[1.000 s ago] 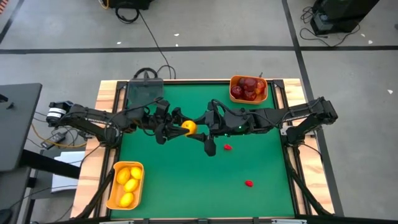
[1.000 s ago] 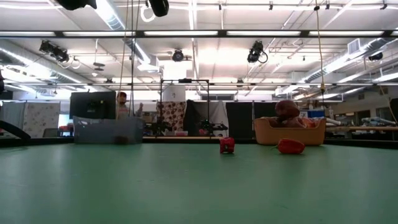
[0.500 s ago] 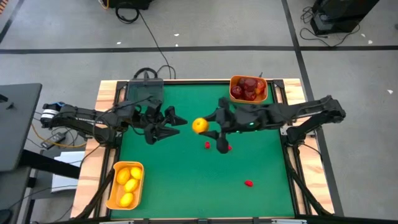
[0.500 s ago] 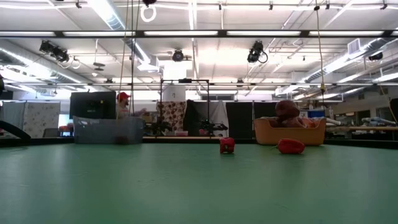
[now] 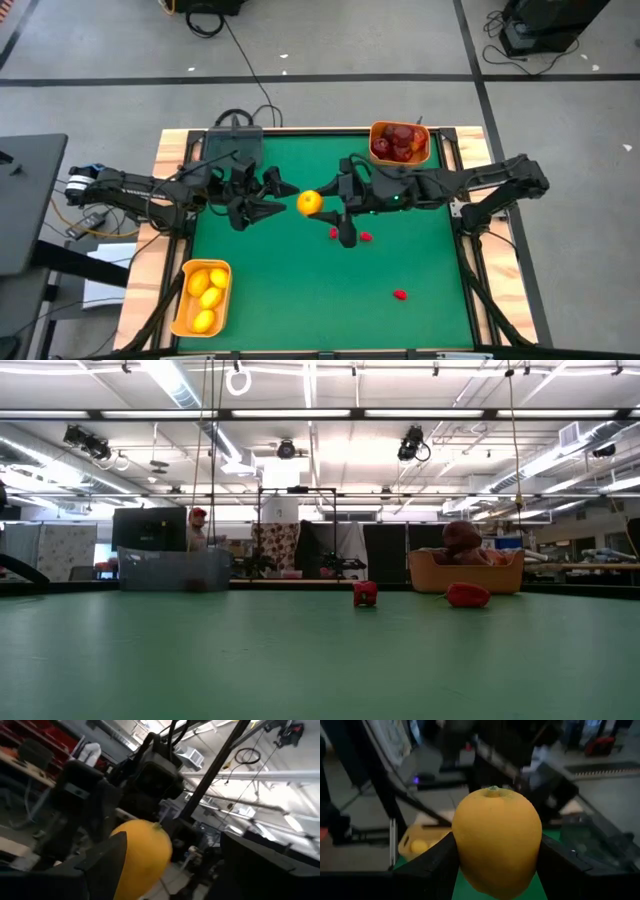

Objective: Sort produce into baskets
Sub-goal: Put the lemon into the yellow bin

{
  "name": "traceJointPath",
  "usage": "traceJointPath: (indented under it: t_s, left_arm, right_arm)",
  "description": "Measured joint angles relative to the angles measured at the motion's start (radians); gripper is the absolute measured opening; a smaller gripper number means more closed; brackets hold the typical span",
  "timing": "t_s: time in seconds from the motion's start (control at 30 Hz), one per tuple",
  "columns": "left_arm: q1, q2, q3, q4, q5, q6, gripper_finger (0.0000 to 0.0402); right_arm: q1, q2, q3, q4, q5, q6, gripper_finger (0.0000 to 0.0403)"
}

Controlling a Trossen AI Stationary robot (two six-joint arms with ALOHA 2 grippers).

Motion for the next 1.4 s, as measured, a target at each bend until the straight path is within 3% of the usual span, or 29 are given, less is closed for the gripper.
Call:
traceJointPath:
  t_s: [0.13, 0.53, 0.8, 1.03, 1.27, 1.4]
  left_arm:
    - [0.0, 0.008, 0.0, 0.007, -0.029, 0.04, 0.0327]
    - [0.005, 0.021, -0.001, 0.013, -0.047, -0.101, 0.0327]
    - [0.004, 0.021, -0.001, 0.021, -0.063, -0.1, 0.0328]
    - [0.002, 0.054, 0.0, 0.008, -0.078, 0.035, 0.0328]
    - [0.001, 0.06, -0.003, -0.029, -0.065, 0.261, 0.0326]
    - [-0.001, 0.059, -0.003, -0.027, -0.065, 0.289, 0.032]
  right_arm:
    - [-0.003, 0.011, 0.0, 0.004, 0.0, 0.0, 0.0237]
    - [-0.004, 0.014, 0.0, 0.054, 0.01, -0.015, 0.0237]
    - [-0.031, 0.034, 0.0, 0.067, 0.021, -0.057, 0.0237]
    - [-0.043, 0.037, -0.002, 0.103, 0.019, -0.036, 0.0237]
    - [-0.078, 0.037, -0.001, 0.149, -0.022, 0.237, 0.0237]
    - [-0.094, 0.036, 0.0, 0.179, -0.077, 0.288, 0.0237]
